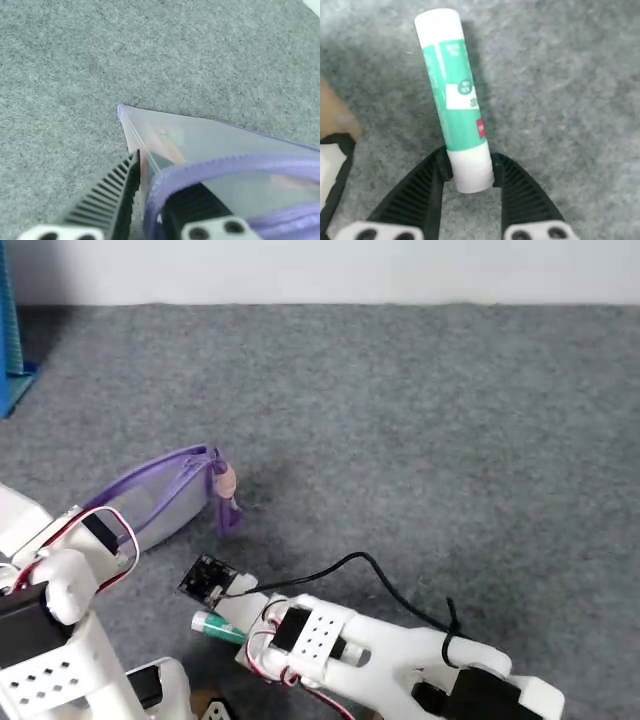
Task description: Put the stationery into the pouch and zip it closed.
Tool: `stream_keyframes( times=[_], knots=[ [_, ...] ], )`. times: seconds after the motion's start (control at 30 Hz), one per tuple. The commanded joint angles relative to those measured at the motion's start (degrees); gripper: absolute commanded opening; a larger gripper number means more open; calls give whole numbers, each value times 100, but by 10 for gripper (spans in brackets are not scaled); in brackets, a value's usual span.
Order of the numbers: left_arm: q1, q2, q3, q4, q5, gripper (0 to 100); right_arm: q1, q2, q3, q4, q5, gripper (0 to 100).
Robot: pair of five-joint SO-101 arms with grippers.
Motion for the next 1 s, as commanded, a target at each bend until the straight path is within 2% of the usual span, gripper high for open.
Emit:
stream_keyframes(
  times=[0.0,0.23,0.4,0.57,0.77,0.97],
  knots=[
    [-18,18,-382,-97,-62,11,409,13,-79,453,53,8],
    [-18,-18,-382,-97,-62,11,1727,-796,-79,1754,114,8],
    [-18,-18,-382,-44,-62,11,2712,-1815,-70,2519,782,8],
    [0,-18,-382,18,-62,11,3626,-2352,-70,2774,1055,21],
    [0,-18,-382,18,-62,11,4004,-2404,-79,3081,1020,219],
    [0,-18,-382,18,-62,11,3855,-2352,-114,2510,1037,223]
  ],
)
